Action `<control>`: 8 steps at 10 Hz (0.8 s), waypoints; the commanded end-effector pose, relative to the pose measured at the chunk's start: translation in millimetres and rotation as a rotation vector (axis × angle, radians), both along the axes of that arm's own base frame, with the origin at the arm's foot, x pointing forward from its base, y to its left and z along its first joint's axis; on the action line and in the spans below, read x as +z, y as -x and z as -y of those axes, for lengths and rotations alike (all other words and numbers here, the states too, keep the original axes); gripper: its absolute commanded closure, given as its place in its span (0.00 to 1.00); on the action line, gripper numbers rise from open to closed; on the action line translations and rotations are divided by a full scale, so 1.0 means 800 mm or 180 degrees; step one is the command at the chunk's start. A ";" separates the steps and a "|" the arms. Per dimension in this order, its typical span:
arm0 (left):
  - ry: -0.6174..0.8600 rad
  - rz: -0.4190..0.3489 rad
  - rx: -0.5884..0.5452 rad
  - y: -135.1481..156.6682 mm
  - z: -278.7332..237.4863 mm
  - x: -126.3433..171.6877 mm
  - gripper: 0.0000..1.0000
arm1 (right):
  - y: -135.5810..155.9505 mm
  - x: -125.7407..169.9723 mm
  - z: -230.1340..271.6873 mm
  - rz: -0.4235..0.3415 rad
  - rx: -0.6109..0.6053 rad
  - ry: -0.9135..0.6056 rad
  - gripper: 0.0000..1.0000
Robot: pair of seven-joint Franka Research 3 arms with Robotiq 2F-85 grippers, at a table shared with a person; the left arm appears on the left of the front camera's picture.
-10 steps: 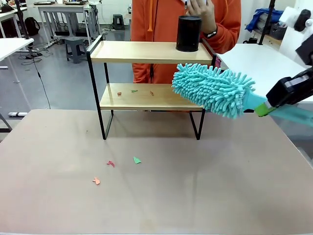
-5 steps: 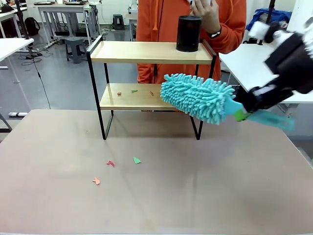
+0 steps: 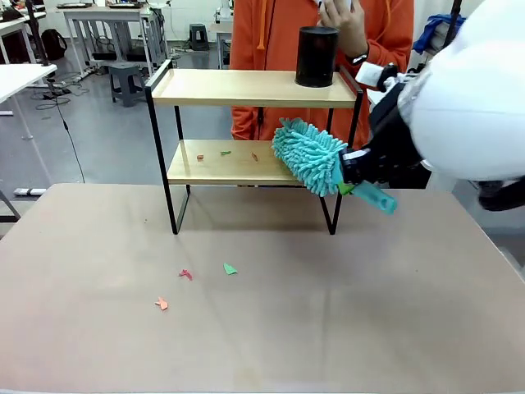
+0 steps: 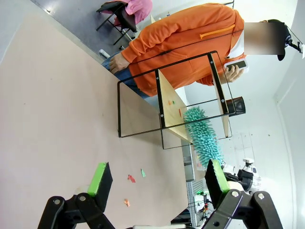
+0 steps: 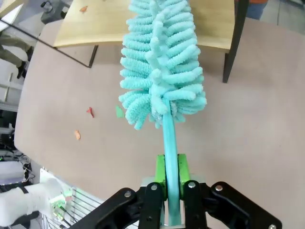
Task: Clean the shelf.
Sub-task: Clean the remaining tier of the Shelf with the Duster once objects are removed.
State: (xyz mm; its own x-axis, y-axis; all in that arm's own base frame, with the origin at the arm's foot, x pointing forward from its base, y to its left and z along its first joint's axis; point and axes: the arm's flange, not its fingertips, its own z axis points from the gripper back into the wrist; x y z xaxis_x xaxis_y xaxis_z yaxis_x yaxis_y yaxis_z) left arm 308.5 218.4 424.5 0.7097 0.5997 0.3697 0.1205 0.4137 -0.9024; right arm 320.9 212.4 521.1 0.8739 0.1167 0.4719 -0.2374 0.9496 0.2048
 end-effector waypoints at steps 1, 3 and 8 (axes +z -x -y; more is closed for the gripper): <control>0.0003 0.0106 0.0004 -0.002 0.002 0.000 0.00 | -0.037 -0.003 -0.020 0.0063 -0.0278 -0.0245 1.00; 0.0003 0.0106 0.0004 -0.002 0.002 0.000 0.00 | -0.073 -0.016 -0.031 0.0185 -0.0454 -0.0469 1.00; 0.0003 0.0106 0.0004 -0.002 0.002 0.000 0.00 | -0.116 -0.048 -0.053 0.0298 -0.0305 -0.0500 1.00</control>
